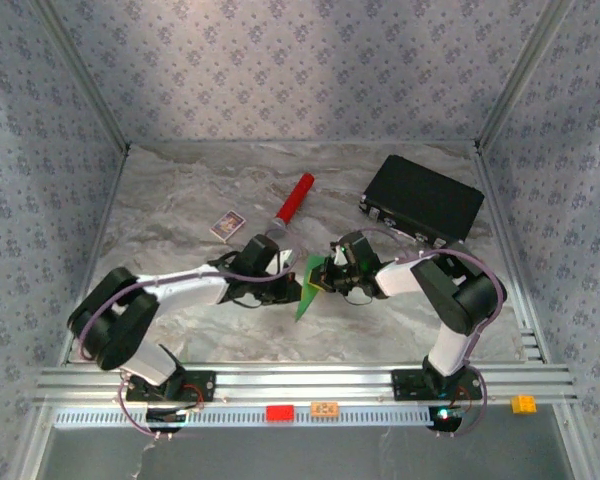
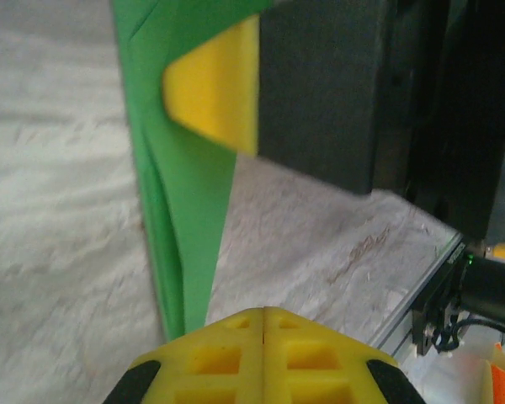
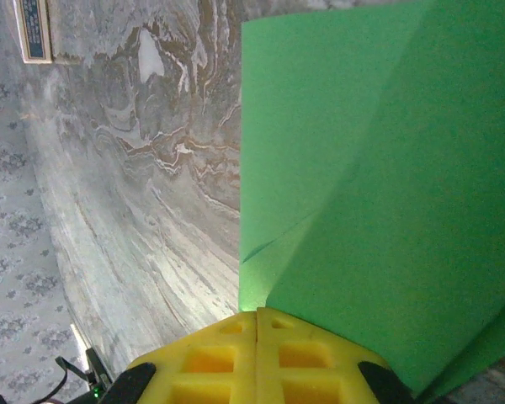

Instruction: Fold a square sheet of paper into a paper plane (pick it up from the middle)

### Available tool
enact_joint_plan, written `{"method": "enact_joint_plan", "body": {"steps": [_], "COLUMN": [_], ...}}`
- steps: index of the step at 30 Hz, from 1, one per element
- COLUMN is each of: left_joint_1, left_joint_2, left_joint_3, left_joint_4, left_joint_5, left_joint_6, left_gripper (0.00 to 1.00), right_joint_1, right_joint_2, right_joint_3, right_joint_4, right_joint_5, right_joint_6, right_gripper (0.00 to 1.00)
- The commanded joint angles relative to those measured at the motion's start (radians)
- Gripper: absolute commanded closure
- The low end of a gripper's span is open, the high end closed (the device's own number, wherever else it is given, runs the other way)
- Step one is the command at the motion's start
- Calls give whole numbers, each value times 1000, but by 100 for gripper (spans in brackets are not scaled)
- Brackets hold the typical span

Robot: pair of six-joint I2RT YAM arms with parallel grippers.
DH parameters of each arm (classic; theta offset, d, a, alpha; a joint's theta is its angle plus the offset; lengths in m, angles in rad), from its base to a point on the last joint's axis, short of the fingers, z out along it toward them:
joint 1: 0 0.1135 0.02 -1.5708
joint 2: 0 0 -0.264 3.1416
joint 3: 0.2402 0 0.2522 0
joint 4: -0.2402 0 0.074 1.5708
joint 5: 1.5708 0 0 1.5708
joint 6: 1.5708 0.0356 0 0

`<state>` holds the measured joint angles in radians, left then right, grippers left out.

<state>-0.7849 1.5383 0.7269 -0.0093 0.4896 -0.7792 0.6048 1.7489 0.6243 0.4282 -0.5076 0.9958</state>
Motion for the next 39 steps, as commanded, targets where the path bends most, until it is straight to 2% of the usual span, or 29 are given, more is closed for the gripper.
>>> {"method": "enact_joint_plan", "body": {"steps": [1, 13, 19, 27, 32, 39], "left_joint_1": [2, 4, 4, 4, 4, 2], "left_joint_2": [68, 207, 190, 141, 128, 107], "left_joint_3": [41, 51, 24, -84, -75, -58], "left_joint_4": [70, 153, 53, 43, 4, 38], "left_joint_5": [31, -45, -67, -25, -23, -2], "left_joint_6": [-19, -61, -50, -16, 27, 14], "left_gripper": [99, 100, 100, 100, 100, 100], "right_joint_1": [10, 13, 8, -9, -23, -19], "right_joint_2": [30, 14, 5, -24, -28, -31], "right_joint_3": [-44, -54, -57, -35, -23, -5], "right_joint_4": [-99, -92, -92, -154, -134, -179], "right_joint_5": [95, 90, 87, 95, 80, 99], "right_joint_6": [35, 52, 44, -19, -45, -71], "right_gripper": [96, 96, 95, 94, 94, 94]}}
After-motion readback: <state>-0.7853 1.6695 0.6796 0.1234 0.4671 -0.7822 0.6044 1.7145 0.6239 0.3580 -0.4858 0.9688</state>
